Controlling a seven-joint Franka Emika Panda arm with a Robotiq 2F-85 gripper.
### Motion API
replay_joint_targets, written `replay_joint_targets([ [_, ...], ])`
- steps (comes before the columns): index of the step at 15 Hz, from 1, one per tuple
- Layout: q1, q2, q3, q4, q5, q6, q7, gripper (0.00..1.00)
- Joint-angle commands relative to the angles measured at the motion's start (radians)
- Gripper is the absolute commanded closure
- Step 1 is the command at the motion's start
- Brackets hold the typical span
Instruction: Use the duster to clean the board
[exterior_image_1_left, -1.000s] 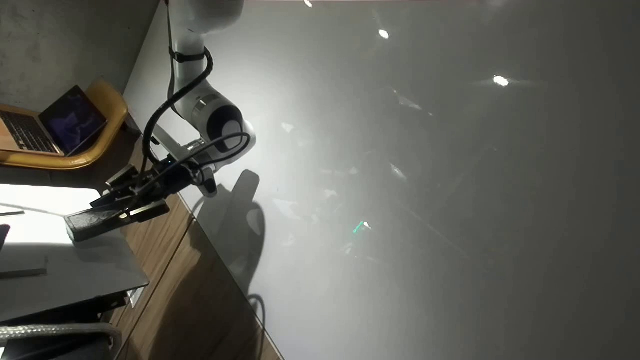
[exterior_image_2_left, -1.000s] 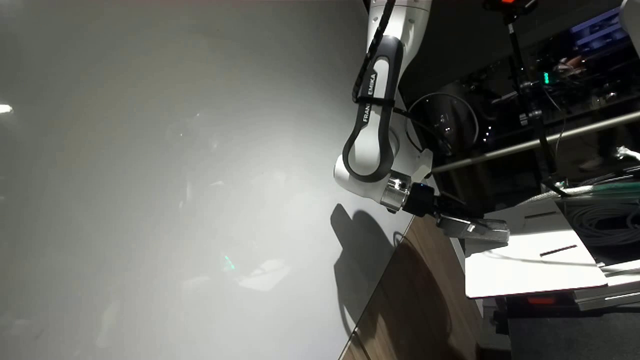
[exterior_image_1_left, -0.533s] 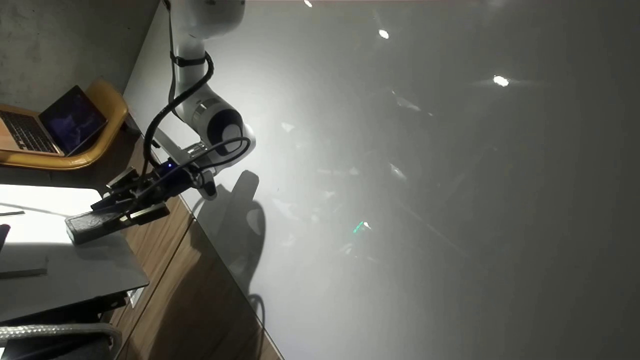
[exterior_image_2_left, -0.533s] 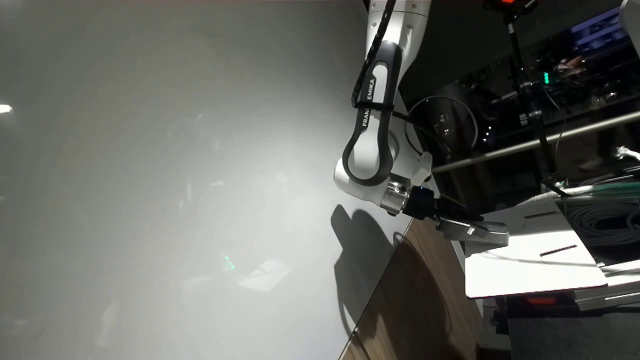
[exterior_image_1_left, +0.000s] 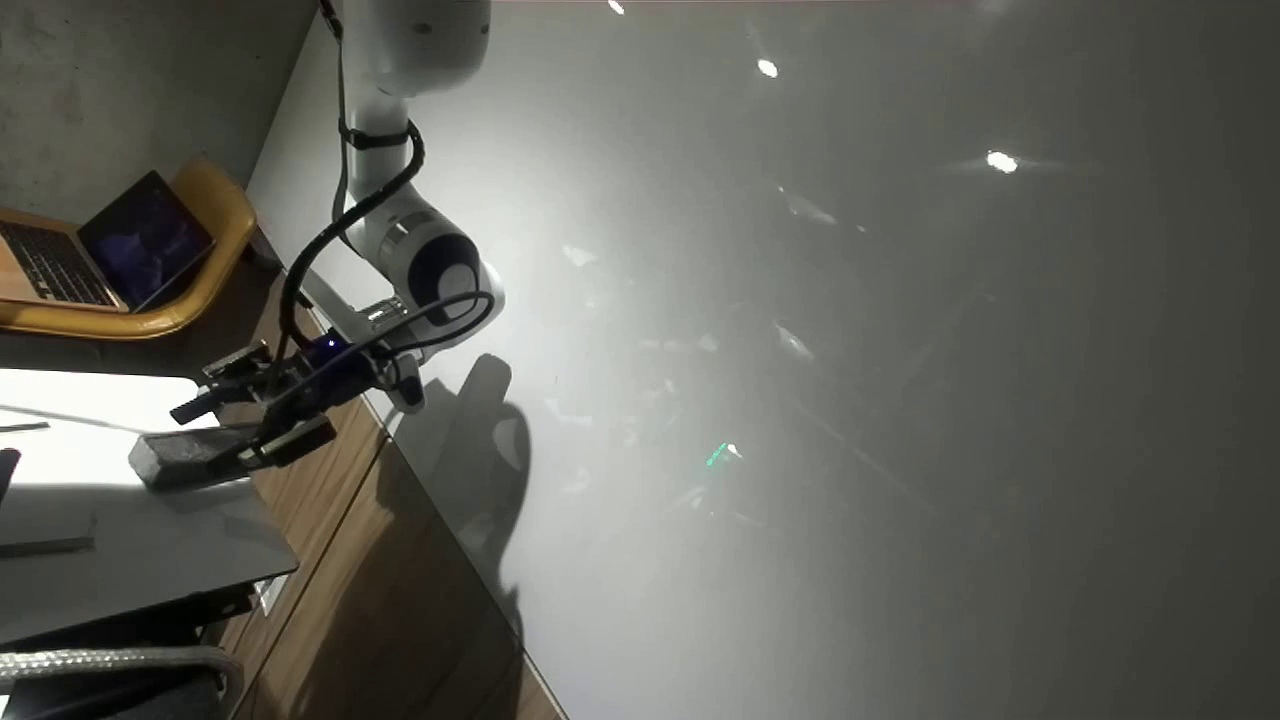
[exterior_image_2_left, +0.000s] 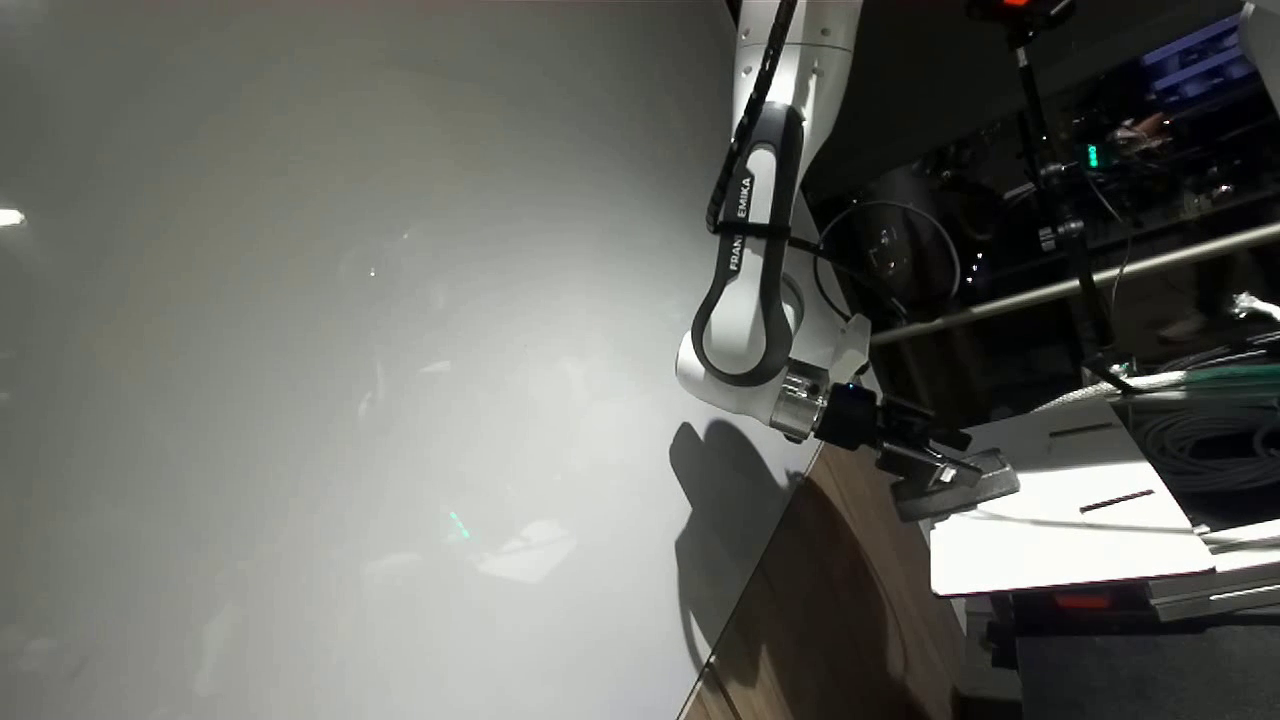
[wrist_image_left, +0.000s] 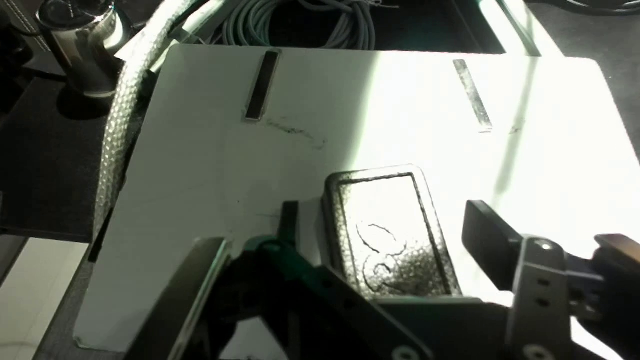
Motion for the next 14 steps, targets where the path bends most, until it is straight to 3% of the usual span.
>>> replay_joint_targets([
  [1,-0.006,0.021,-0.002,0.022,0.026,-0.021,-0.012,0.00],
  [5,0.005,-0.006,0.004,0.002,0.021,-0.002,-0.003,0.00],
  [14,0.121,-0.479,0.105,-0.166,0.013,0.074,0.044,0.00],
])
